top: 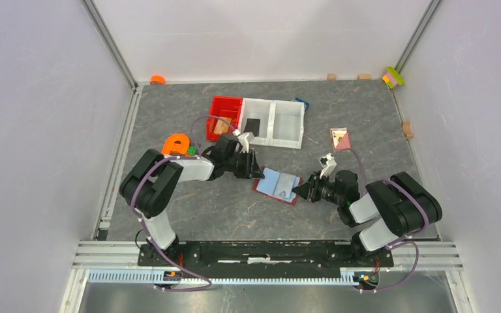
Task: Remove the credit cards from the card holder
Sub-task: Remove the credit card from the card holder.
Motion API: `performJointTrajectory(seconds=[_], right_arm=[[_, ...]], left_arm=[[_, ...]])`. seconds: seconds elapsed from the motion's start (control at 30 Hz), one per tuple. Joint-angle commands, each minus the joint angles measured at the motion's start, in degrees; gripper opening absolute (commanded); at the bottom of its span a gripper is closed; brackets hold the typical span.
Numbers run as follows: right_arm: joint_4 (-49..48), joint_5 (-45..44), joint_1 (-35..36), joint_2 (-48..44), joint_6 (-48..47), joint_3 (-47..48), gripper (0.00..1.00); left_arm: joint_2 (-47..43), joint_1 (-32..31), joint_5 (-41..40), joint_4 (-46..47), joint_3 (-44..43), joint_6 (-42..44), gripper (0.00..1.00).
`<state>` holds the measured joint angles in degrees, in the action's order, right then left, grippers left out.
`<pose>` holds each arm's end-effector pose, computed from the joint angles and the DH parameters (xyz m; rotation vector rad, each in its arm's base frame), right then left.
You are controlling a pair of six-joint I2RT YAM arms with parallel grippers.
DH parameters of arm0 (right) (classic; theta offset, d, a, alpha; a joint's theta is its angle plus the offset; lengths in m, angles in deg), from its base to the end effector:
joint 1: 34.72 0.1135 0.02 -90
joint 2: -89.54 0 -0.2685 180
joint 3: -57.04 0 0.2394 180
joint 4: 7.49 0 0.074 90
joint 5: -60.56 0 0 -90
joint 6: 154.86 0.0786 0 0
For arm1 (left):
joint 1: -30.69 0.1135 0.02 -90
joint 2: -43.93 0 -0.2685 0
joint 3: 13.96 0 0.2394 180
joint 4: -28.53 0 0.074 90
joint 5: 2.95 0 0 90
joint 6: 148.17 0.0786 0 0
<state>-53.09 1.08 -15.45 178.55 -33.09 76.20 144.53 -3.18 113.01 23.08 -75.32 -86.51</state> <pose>0.2011 0.1126 0.0990 -0.1376 2.0990 1.0869 0.2778 -0.2279 0.1242 0.3601 2.4802 -1.0302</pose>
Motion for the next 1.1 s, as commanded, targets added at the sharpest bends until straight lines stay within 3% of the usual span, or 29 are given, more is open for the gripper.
performJointTrajectory(seconds=[0.0,0.13,0.27,0.43,0.53,0.6,0.77,1.07], right_arm=[[-2.47,1.28,0.13,0.64,-0.39,1.07,0.26],[-3.10,1.79,0.11,0.62,-0.33,0.97,0.27],[-4.83,2.53,0.16,0.71,0.54,0.54,0.27],[-6.10,2.97,0.08,0.43,1.26,0.21,0.28],[-5.80,1.36,-0.18,-1.55,0.76,-0.89,0.47],[-6.34,0.64,-0.66,-3.27,0.65,-2.19,0.52],[-13.36,3.97,-0.73,-2.16,4.06,-3.35,0.52],[-40.16,11.75,-0.77,9.70,18.78,-4.14,0.54]], left_arm=[[3.49,0.98,10.23,8.62,3.08,-5.39,0.35],[3.54,0.99,13.87,15.40,4.70,-8.56,0.25],[3.57,1.00,15.20,18.41,5.53,-9.82,0.22],[3.09,1.08,14.20,16.10,5.05,-8.41,0.02],[0.77,1.32,12.58,16.90,6.45,-8.30,0.02],[-0.97,1.84,11.25,16.98,7.58,-8.05,0.02],[-1.43,2.57,9.33,16.42,8.27,-7.96,0.02],[-2.68,2.52,6.96,13.82,8.15,-6.73,0.02]])
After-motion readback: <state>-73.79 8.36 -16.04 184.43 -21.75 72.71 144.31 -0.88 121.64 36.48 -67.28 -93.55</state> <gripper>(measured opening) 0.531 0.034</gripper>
